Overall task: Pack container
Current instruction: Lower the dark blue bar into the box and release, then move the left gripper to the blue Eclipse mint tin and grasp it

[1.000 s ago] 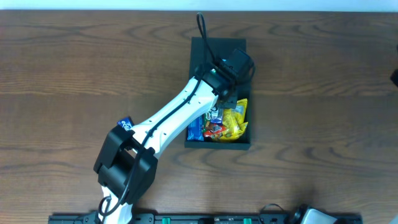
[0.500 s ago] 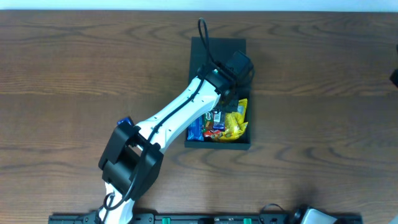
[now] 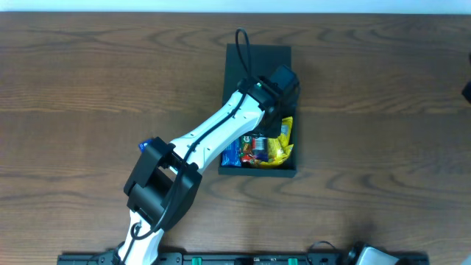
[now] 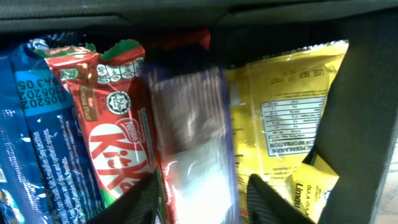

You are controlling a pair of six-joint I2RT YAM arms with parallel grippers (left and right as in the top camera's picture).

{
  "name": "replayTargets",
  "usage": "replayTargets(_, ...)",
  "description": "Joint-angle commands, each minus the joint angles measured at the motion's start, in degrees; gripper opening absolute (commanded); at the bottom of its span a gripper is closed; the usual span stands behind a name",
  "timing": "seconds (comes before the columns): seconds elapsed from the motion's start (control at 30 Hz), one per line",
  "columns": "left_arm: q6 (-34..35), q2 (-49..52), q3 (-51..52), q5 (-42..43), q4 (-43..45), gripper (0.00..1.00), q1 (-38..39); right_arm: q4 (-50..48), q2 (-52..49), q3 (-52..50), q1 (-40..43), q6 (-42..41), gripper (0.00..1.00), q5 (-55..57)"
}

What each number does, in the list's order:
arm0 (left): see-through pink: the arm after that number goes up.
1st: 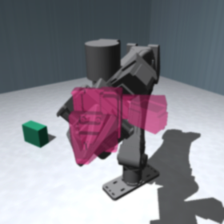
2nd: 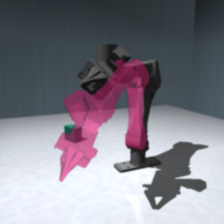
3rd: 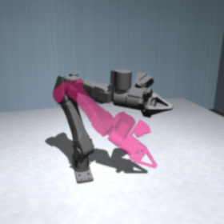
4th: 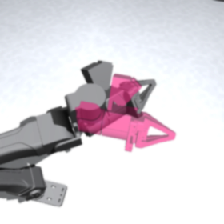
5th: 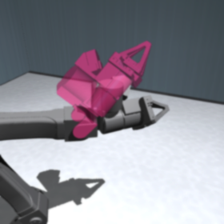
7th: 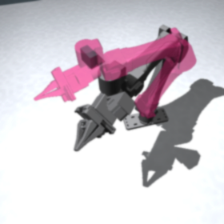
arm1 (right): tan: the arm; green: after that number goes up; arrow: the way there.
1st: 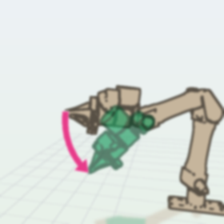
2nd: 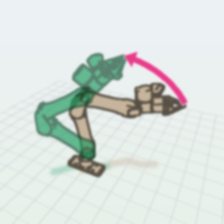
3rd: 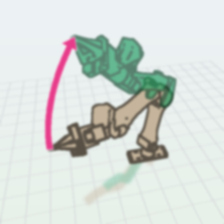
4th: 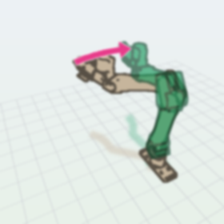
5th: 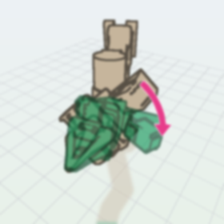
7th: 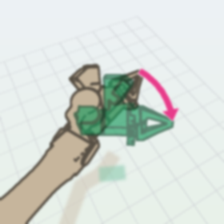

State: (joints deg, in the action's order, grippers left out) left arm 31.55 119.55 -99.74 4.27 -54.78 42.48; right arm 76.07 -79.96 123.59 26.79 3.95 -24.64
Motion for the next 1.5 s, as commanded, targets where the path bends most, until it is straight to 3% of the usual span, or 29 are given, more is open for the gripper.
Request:
replayTargets(0.0,0.2,0.7,0.2,-0.2,0.0,0.51,-0.1,0.2,0.6,0.5,-0.2,-0.7,0.03,-0.5)
replayTargets(0.3,-1.2,-2.0,-7.7,-2.4,-1.5,0.5,-0.2,0.2,0.6,0.5,-0.2,-0.7,0.03,-0.5)
replayTargets(0.4,-1.1,-5.2,-11.8,-7.9,-4.4,0.47,-0.2,0.2,0.6,0.5,-0.2,-0.6,0.03,-0.4)
replayTargets(0.5,-1.1,-11.1,-14.7,-20.1,-9.0,0.48,-0.9,0.2,0.6,0.5,-0.2,-0.6,0.03,-0.5)
replayTargets(0.6,-0.5,-15.3,-14.7,-25.9,-14.3,0.5,-4.2,0.3,0.6,0.5,-0.2,-0.6,0.03,-0.5)
replayTargets(0.73,6.4,-19.0,-13.3,-27.3,-24.1,0.49,-13.5,0.3,0.6,0.5,-0.2,-0.6,0.04,-0.5)
replayTargets(0.9,4.5,-25.4,-1.3,-24.1,-23.8,0.5,-25.3,0.3,0.6,0.5,-0.2,-0.6,0.04,-0.5)
replayTargets(1.0,-1.6,-30.7,12.3,-14.9,-15.8,0.54,-30.7,0.2,0.6,0.5,-0.2,-0.5,0.04,-0.5)
replayTargets(1.2,3.7,-32.6,30.9,-12.1,-5.0,0.74,-32.0,0.6,0.5,0.5,-0.2,-0.5,0.05,-0.5)
replayTargets(1.47,2.7,-32.6,44.6,-11.9,8.4,0.8,-32.0,0.9,0.5,0.5,-0.2,-0.5,0.05,-0.5)
